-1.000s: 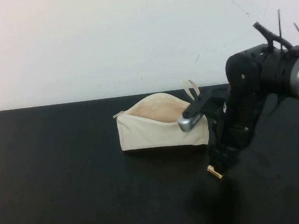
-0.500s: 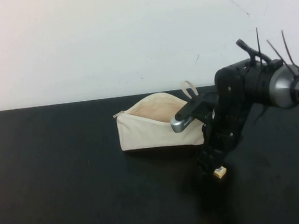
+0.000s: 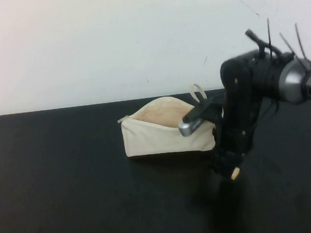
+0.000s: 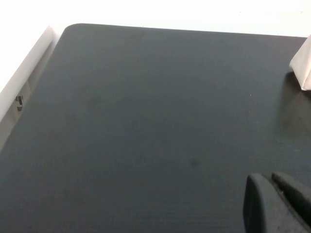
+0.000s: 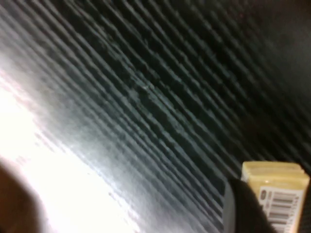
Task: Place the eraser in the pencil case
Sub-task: Pick up the eraser from the table, then place the eraser on the pencil case
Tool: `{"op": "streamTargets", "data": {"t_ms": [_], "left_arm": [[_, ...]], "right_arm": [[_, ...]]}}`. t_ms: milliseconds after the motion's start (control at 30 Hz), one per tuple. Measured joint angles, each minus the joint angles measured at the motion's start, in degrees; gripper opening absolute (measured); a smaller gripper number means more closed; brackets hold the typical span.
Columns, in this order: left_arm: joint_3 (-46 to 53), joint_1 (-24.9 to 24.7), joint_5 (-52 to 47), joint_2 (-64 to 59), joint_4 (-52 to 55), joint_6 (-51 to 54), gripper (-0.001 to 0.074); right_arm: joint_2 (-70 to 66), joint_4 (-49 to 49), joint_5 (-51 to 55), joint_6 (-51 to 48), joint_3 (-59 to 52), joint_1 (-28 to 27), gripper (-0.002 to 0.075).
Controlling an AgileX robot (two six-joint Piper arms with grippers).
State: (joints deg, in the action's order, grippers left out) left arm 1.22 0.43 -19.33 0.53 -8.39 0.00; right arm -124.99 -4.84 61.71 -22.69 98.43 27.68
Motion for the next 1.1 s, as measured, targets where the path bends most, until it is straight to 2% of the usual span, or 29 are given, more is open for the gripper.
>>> {"op": "streamTargets", "data": {"t_ms": [167,300,567,700,767,933,1100], "left_arm": [[0.0,0.0,0.0,0.0,0.0,0.0,-0.0003],[0.0,0.0,0.0,0.0,0.0,0.0,-0.0003],[0.0,0.0,0.0,0.0,0.0,0.0,-0.0003],[0.0,0.0,0.0,0.0,0.0,0.0,-0.0003],[0.0,0.0,0.0,0.0,0.0,0.0,-0.0003],[0.0,0.0,0.0,0.0,0.0,0.0,-0.0003],[0.0,0.0,0.0,0.0,0.0,0.0,-0.0003]], "right_arm": [[4.58,-0.35,2.99,-0.26,4.64,0.0,0.0201],[9.44,-3.16,2.02,-4.56,8.37,0.0,0.0201],[8.1,-10.76,-14.29,-8.97,12.45,0.0,0.0201],[5.43,-14.09,-18.67,-12.24,12.45,0.0,0.0202],[4.33,-15.12,-19.59,-13.07,12.45,0.0,0.0233],[2.54,-15.85,-21.82,-13.76,12.45,0.0,0.0386],[3.04,-16.17,-21.96,-10.63,12.45,-0.11,0.0413]]}}
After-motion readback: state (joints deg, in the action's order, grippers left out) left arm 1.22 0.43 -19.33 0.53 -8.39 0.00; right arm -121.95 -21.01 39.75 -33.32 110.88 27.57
